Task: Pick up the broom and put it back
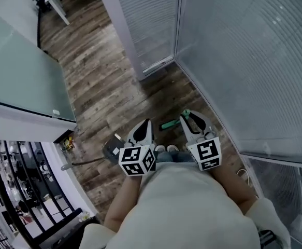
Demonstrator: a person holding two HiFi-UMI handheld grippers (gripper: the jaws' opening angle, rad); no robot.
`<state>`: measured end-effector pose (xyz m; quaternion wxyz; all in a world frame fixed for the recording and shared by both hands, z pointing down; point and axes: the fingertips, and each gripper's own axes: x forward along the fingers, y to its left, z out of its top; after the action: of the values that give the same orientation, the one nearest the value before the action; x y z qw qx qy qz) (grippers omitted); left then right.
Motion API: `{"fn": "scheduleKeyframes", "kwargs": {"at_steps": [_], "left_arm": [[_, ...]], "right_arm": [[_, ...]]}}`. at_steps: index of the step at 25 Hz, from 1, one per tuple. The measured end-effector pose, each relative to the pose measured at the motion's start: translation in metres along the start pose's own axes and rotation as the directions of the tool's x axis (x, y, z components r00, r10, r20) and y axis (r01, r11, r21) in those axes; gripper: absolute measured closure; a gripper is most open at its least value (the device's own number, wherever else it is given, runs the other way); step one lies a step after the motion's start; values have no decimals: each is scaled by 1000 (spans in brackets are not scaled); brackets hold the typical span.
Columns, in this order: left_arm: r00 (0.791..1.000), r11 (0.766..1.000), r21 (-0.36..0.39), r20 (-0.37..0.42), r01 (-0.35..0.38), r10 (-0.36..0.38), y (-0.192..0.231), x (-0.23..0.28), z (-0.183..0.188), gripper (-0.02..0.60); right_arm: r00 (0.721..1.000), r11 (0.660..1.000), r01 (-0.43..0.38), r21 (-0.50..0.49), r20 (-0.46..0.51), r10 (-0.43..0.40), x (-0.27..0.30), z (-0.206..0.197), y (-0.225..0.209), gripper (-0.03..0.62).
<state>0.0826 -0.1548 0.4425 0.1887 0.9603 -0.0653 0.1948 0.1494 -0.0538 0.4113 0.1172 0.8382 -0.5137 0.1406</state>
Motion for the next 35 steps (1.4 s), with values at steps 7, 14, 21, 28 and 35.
{"fn": "scheduleKeyframes", "kwargs": {"at_steps": [7,14,21,28,35], "left_arm": [[990,989,64,-52,131,-128,-15,12,6,577],[960,959,94,-112,267,-256,-38,27,2,577],[911,913,112,-180,393,-370,-61,44,-7,577],[872,874,132,-233,468,-431,-80,60,-13,577],[854,856,144,-258,496,-452,-102,84,-15,577]], "right_arm": [[985,984,170,61,-8,-170,-22,-6,-18,500],[937,930,349,115,-36,-347,-52,-17,-42,500],[855,841,518,155,-87,-511,-86,-37,-67,500],[761,739,648,185,-136,-634,-125,-58,-95,500],[724,698,690,192,-176,-667,-145,-77,-126,500]]}}
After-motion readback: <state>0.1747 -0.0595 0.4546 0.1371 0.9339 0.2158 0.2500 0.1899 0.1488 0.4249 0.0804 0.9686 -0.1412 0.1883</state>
